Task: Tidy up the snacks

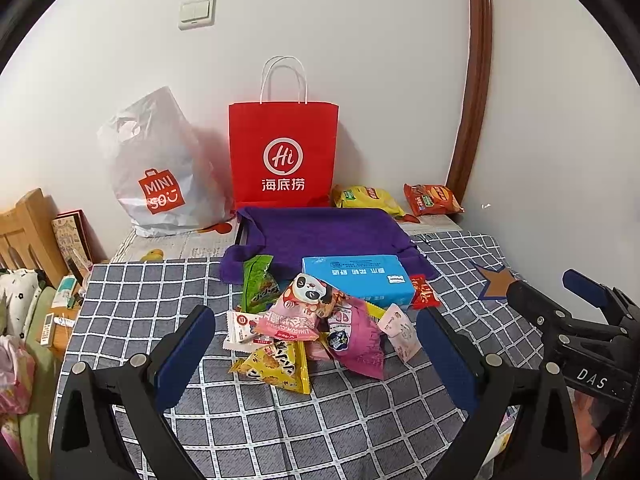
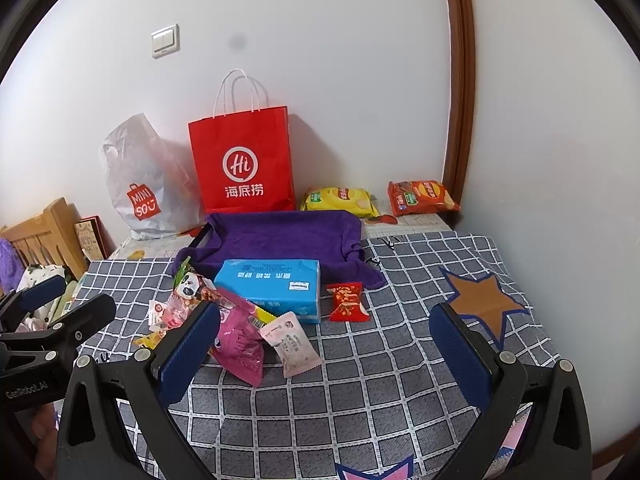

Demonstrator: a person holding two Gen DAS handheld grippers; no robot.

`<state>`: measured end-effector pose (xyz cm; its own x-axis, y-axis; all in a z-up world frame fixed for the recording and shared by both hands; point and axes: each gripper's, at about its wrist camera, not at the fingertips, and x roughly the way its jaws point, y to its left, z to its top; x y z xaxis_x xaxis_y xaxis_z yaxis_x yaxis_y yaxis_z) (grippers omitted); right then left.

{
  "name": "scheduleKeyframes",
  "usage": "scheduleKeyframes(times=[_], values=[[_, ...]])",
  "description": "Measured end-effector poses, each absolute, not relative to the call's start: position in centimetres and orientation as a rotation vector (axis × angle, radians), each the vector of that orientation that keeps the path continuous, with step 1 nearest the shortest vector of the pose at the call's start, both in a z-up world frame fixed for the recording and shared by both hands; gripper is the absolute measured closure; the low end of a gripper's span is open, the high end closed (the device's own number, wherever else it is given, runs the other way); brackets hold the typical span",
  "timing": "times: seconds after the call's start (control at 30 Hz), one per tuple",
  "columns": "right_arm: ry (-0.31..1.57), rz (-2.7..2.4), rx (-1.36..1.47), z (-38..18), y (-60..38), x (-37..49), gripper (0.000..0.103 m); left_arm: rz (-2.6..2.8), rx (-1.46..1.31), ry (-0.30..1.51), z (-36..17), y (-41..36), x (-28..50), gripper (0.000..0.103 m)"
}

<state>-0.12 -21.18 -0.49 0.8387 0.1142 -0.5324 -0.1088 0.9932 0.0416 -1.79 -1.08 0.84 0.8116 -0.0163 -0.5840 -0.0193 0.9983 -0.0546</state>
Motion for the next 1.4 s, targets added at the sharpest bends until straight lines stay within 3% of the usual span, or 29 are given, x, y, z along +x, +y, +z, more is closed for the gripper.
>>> scheduleKeyframes(times=[1.4], values=[[0.536,0.126,0.003,0.10,-21.42,-1.02,0.000,-0.014,-0.039,0.614,1.37,-1.96,-2.22,0.002]])
